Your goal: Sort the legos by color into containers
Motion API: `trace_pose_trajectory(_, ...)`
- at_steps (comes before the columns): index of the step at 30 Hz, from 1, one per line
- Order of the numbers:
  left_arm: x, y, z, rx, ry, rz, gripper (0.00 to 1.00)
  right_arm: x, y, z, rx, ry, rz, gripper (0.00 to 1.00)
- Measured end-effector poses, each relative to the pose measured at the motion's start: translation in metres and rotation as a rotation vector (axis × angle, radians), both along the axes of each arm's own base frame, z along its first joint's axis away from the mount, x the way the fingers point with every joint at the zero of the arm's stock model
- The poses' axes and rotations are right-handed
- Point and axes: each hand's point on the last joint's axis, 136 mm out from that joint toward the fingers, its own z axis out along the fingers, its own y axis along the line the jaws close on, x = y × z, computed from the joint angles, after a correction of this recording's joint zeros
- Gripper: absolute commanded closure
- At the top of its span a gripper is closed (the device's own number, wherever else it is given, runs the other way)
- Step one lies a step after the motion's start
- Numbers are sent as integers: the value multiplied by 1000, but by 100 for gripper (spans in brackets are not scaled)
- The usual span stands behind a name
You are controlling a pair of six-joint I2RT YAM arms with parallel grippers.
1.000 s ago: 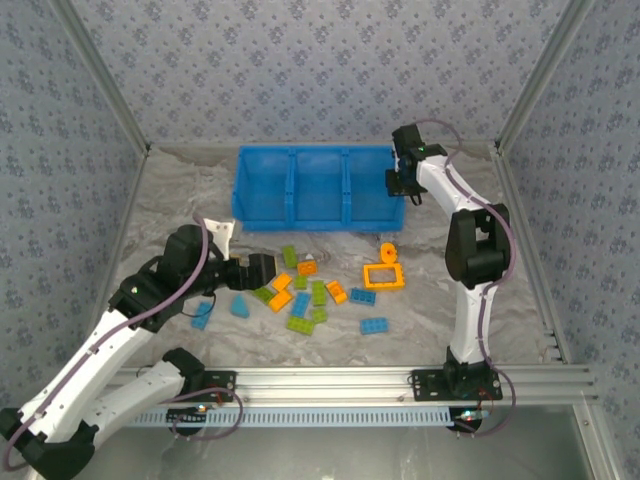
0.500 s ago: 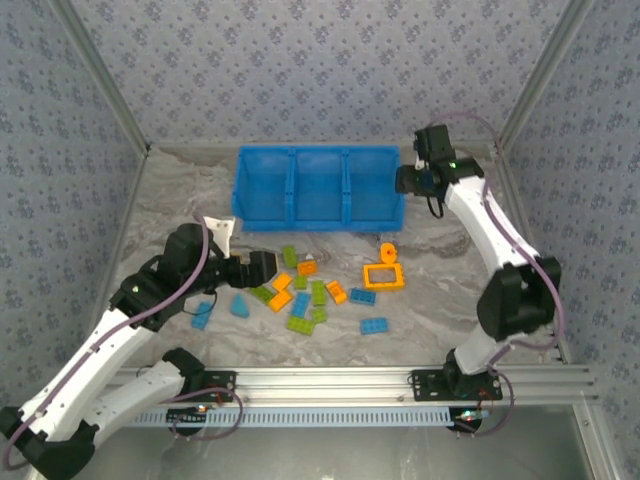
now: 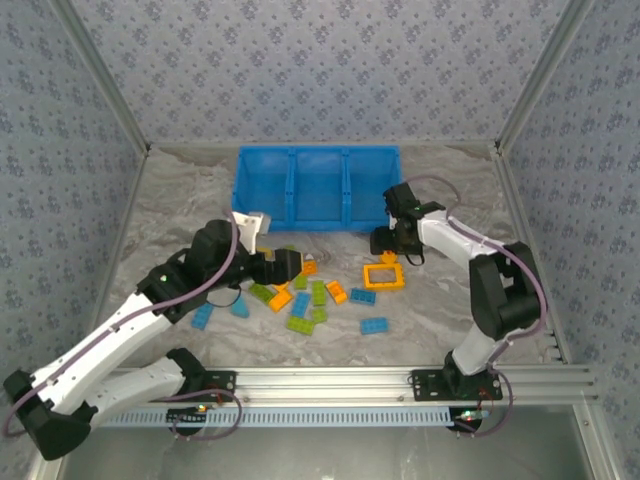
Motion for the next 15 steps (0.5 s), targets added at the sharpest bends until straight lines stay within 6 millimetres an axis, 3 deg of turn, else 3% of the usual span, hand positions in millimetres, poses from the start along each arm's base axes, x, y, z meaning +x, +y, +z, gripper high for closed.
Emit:
trace_pose_trajectory(5,-1,-7,-4,14,1,-13,3,2,2,-18,-1,32,-5,35)
trace_pose_trajectory(15,-2,-14,-5,13,-5,-20,3,8,4,-27,-14,37,-8,55)
